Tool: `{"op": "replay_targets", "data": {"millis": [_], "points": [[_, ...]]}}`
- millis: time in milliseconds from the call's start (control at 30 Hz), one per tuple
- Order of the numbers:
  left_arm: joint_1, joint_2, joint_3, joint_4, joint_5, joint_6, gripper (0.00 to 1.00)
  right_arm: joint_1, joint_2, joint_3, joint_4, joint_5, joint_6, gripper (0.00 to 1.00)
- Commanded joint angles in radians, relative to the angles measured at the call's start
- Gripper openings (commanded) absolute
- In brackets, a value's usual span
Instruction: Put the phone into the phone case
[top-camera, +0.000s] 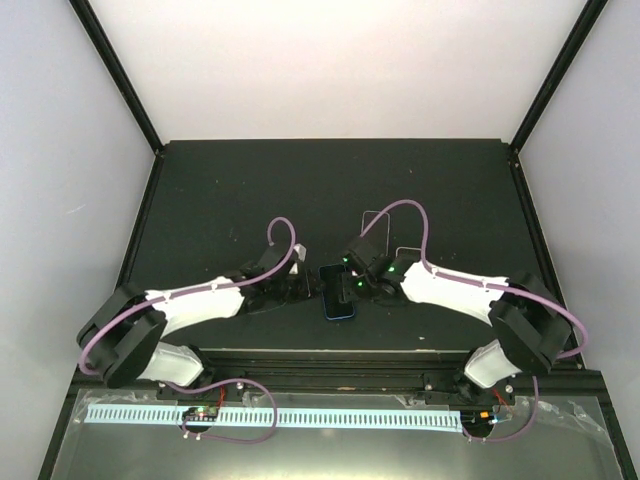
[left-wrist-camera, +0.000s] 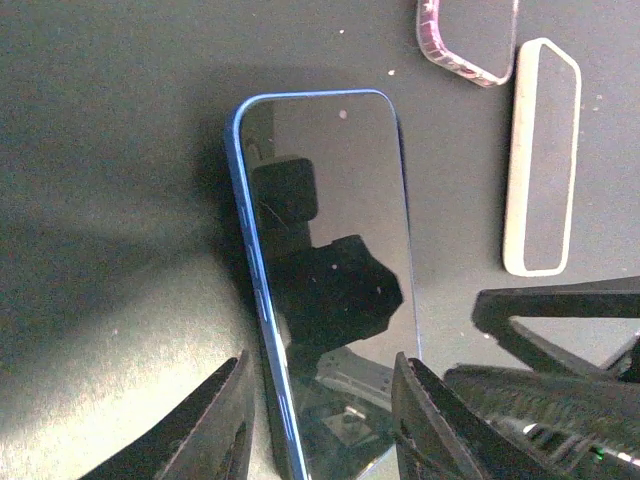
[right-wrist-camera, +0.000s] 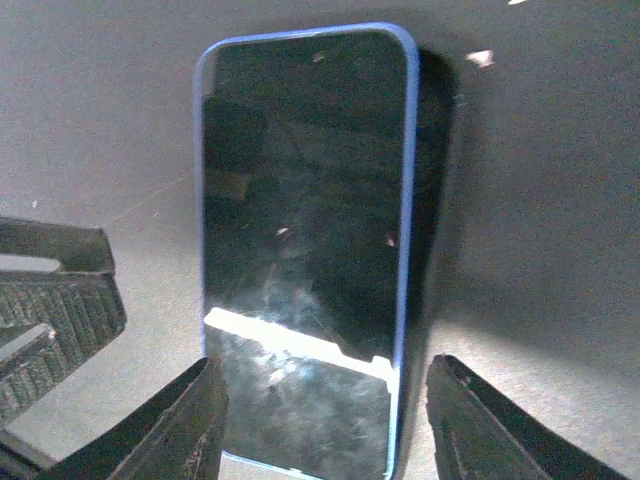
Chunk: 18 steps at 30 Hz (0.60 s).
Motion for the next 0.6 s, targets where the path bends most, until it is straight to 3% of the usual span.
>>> {"op": "replay_targets", "data": {"millis": [0, 267, 567], "points": [[-0.006, 0.075, 0.078, -0.078, -0.053, 0.077, 0.39, -0.068, -0.035, -0.058, 0.099, -0.039, -0.054, 0.53], [-0.006, 0.152, 0.152, -0.134, -0.133, 0.12, 0.39, -0.159, 0.012, -0.115, 0.235, -0.132, -0.113, 0.4], [-0.006, 0.254, 0.228, -0.124, -0.099, 0.122, 0.36, -0.219, 0.083, -0.164, 0.367, -0.238, -0.13, 0.3]]}}
